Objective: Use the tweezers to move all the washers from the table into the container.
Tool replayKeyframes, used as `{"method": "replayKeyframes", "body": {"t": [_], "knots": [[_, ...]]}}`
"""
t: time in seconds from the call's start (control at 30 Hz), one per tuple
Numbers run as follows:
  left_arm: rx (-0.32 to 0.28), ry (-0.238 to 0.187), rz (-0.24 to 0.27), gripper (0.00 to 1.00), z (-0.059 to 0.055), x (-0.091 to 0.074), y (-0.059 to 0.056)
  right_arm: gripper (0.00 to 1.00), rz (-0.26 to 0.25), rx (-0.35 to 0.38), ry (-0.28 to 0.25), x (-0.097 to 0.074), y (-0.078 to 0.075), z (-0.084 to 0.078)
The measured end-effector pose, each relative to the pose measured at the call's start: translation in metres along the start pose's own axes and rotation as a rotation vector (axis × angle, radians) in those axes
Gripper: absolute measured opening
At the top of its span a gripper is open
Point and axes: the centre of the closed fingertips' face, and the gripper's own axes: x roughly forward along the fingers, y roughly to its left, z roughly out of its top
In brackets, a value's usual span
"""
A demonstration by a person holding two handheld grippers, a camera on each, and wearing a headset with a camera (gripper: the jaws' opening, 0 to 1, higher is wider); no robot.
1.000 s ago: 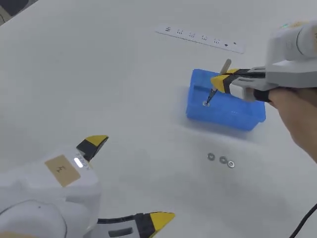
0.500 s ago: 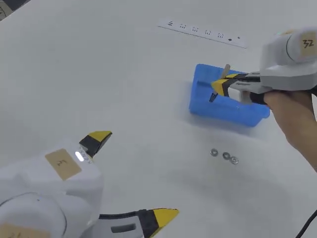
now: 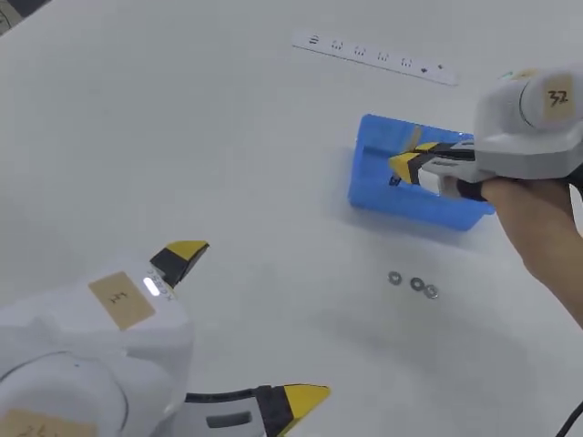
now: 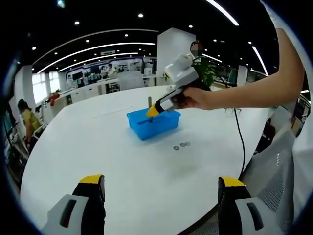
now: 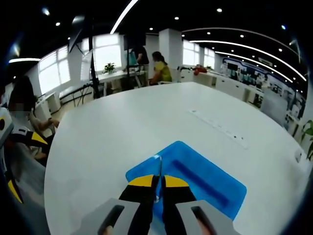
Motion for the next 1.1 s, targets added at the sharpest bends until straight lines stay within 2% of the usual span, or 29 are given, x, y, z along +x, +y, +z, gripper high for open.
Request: {"method": "replayKeyframes", "body": {"t": [0.13, 0.33, 0.5, 0.67, 0.9, 0.97, 1.1], "knots": [[-0.003, -0.001, -0.001, 0.99, 0.0, 0.0, 0.0, 0.02, -0.017, -0.001, -0.003, -0.001, -0.002, 0.002], [0.003, -0.003, 0.002, 0.99, 0.0, 0.0, 0.001, 0.02, -0.021, 0.004, -0.032, -0.013, -0.003, 0.015], [0.006, -0.01, -0.001, 0.99, 0.002, -0.001, 0.0, 0.02, -0.027, 0.028, -0.101, -0.03, -0.001, 0.036], [0.009, -0.015, -0.001, 0.99, 0.003, -0.001, 0.0, 0.02, -0.016, 0.058, -0.164, -0.051, 0.01, 0.052], [0.02, -0.009, 0.002, 0.96, 0.002, -0.001, 0.0, 0.01, -0.003, 0.047, -0.174, -0.067, 0.028, 0.048], [0.01, -0.014, -0.01, 0.98, 0.003, -0.001, -0.002, 0.01, -0.003, 0.044, -0.167, -0.066, 0.021, 0.044], [0.008, -0.013, -0.009, 0.99, 0.002, -0.001, -0.001, 0.02, 0.009, 0.082, -0.173, -0.07, 0.028, 0.035]]}}
